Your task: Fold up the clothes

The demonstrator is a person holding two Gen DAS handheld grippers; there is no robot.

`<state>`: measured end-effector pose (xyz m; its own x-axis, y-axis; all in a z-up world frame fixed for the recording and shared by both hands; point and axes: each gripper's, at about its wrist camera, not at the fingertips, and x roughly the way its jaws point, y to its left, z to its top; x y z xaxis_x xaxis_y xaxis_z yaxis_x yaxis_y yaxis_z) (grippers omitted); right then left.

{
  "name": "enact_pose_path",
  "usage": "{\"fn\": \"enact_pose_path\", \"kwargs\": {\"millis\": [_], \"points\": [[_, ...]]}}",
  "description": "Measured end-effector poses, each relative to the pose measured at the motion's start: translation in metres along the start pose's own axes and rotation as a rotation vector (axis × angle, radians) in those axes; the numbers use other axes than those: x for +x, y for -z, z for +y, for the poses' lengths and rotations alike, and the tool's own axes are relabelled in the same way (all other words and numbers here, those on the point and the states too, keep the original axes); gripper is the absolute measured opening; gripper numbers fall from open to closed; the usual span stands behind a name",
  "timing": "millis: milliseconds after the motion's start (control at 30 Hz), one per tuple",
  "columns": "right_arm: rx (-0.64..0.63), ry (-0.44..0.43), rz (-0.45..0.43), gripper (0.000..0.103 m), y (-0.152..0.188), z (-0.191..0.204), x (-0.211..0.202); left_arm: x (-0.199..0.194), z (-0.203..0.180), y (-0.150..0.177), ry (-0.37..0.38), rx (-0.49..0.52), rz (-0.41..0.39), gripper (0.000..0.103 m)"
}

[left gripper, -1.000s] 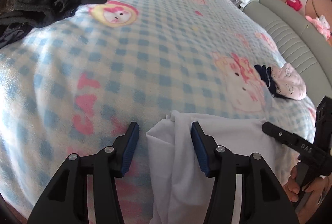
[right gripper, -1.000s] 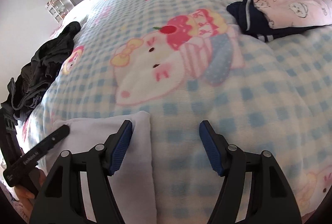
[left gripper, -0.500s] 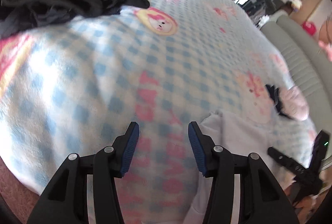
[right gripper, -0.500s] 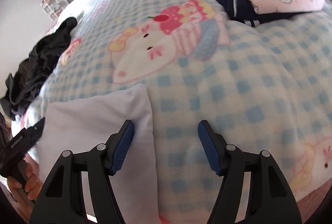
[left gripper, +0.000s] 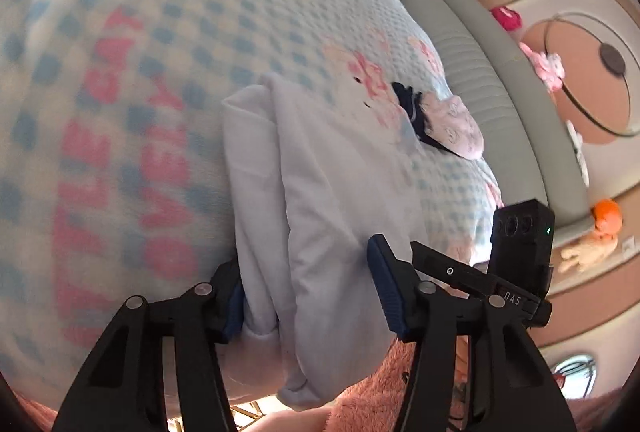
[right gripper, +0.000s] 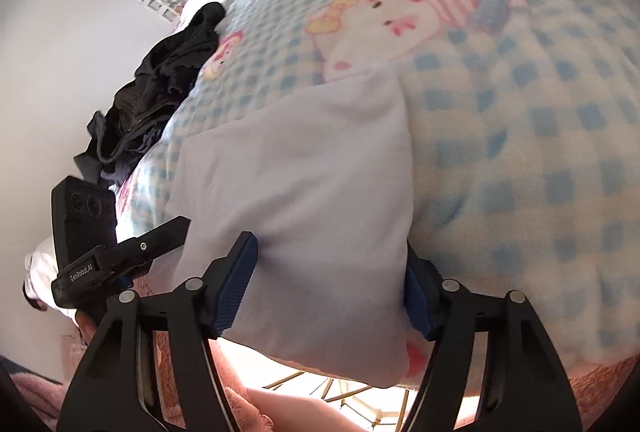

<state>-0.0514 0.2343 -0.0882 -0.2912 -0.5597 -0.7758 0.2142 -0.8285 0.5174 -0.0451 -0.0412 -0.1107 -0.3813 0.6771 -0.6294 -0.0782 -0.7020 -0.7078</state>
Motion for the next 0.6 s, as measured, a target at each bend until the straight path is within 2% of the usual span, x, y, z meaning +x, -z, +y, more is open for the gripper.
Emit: {"fn": "enact_pose_path", "kwargs": {"millis": [67, 100, 133, 167, 200, 233, 333, 433, 533, 600], "points": [[-0.003, -0.003, 0.023, 0.072, -0.002, -0.003, 0.009, 0.006, -0.001, -0.001, -0.024, 0.016, 0.007, 0.058], [0.026, -0.012, 0.039, 0.071, -0.004, -0.009, 0.016, 0.012, 0.007, -0.004, -0.003, -0.038, 0.022, 0.057], [0.066, -0.027, 0.043, 0.066, -0.006, -0.016, 0.019, 0.014, 0.008, -0.006, 0.004, -0.057, 0.025, 0.046], [0.089, -0.035, 0.034, 0.052, -0.008, -0.017, 0.015, 0.011, -0.001, -0.008, -0.005, -0.035, 0.013, 0.040], [0.093, -0.038, 0.018, 0.046, -0.010, -0.015, 0.008, 0.008, -0.010, -0.009, -0.014, -0.013, 0.000, 0.032], [0.063, -0.033, -0.013, 0.038, -0.012, -0.008, -0.004, 0.007, -0.021, -0.012, -0.017, 0.011, -0.010, 0.030], [0.038, -0.018, -0.076, 0.036, -0.018, -0.002, -0.038, 0.006, -0.064, -0.026, -0.005, 0.085, -0.031, 0.030], [0.069, -0.025, -0.159, 0.033, -0.030, -0.018, -0.078, 0.010, -0.107, -0.042, 0.011, 0.156, -0.047, 0.029], [0.097, -0.022, -0.254, 0.033, -0.047, -0.040, -0.121, 0.033, -0.147, -0.064, 0.035, 0.208, -0.037, 0.029], [0.134, -0.012, -0.283, 0.033, -0.061, -0.061, -0.138, 0.054, -0.176, -0.078, 0.051, 0.236, -0.030, 0.029]]}}
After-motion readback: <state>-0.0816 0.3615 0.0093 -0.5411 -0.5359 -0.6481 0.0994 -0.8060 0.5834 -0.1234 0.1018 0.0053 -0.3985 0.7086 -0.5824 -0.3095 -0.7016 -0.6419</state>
